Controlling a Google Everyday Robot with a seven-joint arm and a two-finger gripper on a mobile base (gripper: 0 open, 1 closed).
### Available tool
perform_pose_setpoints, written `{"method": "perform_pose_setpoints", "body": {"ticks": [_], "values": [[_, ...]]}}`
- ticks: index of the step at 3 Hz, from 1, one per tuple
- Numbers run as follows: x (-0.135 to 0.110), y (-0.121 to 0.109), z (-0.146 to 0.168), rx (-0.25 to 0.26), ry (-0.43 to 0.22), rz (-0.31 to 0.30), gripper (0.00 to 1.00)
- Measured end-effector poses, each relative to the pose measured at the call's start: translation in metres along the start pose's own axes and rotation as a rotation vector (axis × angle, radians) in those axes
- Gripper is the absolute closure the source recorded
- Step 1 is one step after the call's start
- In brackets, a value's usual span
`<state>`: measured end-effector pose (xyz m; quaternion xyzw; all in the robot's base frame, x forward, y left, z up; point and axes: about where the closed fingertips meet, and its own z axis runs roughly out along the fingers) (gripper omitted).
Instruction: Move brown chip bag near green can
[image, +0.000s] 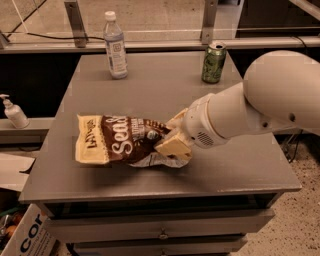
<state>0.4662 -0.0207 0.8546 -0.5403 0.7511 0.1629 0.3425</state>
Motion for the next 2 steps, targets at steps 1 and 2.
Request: {"method": "perform_pose_setpoints", "body": {"ticks": [1, 2], "values": [[0.014, -0.039, -0.034, 0.101, 0.032, 0.038, 1.00], [0.027, -0.084, -0.080, 0.225, 0.090, 0.051, 1.00]]}}
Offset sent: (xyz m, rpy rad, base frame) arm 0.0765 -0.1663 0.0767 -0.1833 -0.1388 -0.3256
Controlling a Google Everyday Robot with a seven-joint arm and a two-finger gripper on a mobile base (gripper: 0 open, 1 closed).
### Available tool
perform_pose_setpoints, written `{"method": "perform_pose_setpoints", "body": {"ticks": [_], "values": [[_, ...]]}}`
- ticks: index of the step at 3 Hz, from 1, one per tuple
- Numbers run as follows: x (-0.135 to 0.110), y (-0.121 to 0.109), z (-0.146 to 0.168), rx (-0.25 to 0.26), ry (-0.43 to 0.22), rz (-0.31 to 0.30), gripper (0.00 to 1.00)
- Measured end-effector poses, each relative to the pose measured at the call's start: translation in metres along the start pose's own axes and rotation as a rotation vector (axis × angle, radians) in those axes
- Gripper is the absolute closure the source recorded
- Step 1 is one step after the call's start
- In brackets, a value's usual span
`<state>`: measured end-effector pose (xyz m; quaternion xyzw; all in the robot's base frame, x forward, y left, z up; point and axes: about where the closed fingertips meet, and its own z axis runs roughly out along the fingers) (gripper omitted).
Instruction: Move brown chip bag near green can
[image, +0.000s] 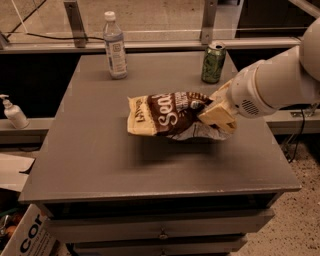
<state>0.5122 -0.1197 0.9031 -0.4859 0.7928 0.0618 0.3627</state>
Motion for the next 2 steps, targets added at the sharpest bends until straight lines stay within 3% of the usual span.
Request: {"method": "perform_pose_setpoints", "body": {"ticks": [2], "values": [[0.0023, 0.0037, -0.0007, 0.013, 0.012, -0.006, 1.00]]}}
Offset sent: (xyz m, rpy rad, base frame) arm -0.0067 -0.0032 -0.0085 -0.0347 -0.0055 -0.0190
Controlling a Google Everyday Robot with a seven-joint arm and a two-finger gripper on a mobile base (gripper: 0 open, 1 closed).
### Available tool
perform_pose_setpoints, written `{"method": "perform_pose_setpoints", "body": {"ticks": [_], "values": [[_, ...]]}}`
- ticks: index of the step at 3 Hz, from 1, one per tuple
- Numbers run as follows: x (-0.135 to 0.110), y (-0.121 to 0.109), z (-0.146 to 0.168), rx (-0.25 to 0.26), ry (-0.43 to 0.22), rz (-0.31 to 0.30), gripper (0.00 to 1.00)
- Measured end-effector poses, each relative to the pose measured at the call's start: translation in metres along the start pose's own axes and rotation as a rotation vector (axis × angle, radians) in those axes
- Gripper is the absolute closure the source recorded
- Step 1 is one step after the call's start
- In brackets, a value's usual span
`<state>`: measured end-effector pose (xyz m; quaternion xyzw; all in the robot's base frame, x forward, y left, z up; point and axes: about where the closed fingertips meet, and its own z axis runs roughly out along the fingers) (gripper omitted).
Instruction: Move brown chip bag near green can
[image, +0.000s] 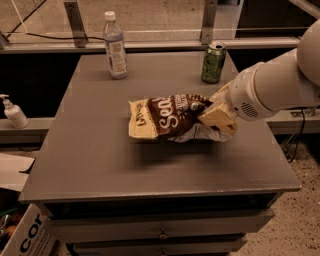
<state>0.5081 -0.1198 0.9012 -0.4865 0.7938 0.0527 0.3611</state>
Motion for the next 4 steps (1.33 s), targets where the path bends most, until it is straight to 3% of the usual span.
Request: {"method": "perform_pose_setpoints", "body": {"ticks": [1, 2, 3, 4], "values": [[0.009, -0.029, -0.007, 0.091, 0.026, -0.010, 1.00], [0.024, -0.079, -0.019, 0.219, 0.072, -0.037, 1.00], [0.042, -0.125, -0.027, 0.311, 0.123, -0.072, 1.00], [0.052, -0.161, -0.023, 0.353, 0.151, -0.116, 1.00]]}}
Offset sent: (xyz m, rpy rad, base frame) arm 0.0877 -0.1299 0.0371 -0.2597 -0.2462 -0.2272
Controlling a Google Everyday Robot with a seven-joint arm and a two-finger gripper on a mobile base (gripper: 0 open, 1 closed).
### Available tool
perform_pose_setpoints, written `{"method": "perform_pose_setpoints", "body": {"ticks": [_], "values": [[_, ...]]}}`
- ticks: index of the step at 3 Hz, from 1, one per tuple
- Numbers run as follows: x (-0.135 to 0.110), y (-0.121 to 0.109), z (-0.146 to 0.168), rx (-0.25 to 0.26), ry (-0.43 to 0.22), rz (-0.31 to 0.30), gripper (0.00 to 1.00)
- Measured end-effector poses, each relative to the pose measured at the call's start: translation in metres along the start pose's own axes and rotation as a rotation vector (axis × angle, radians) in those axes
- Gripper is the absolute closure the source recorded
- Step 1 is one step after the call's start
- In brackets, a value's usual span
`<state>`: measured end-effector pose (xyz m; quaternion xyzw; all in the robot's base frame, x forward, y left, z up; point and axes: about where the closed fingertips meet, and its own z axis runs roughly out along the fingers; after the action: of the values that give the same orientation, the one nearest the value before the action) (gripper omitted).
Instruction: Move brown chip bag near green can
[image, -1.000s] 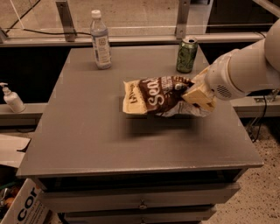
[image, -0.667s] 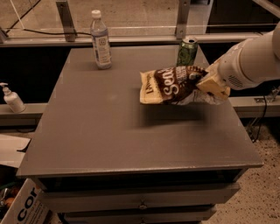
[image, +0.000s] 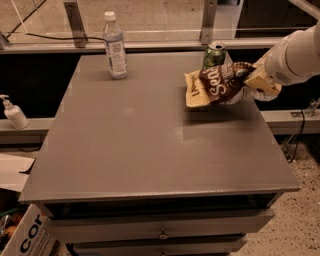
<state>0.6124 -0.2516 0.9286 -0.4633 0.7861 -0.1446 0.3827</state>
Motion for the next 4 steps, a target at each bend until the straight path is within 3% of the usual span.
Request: {"method": "perform_pose_setpoints", "body": {"ticks": [1, 3, 4], "values": [[0.003, -0.017, 0.023, 0.010, 0.009, -0.047, 1.00], [-0.003, -0.011, 0.064, -0.034, 0.000, -0.091, 1.00], [-0.002, -0.001, 0.078, -0.062, 0.002, -0.089, 0.82]]}}
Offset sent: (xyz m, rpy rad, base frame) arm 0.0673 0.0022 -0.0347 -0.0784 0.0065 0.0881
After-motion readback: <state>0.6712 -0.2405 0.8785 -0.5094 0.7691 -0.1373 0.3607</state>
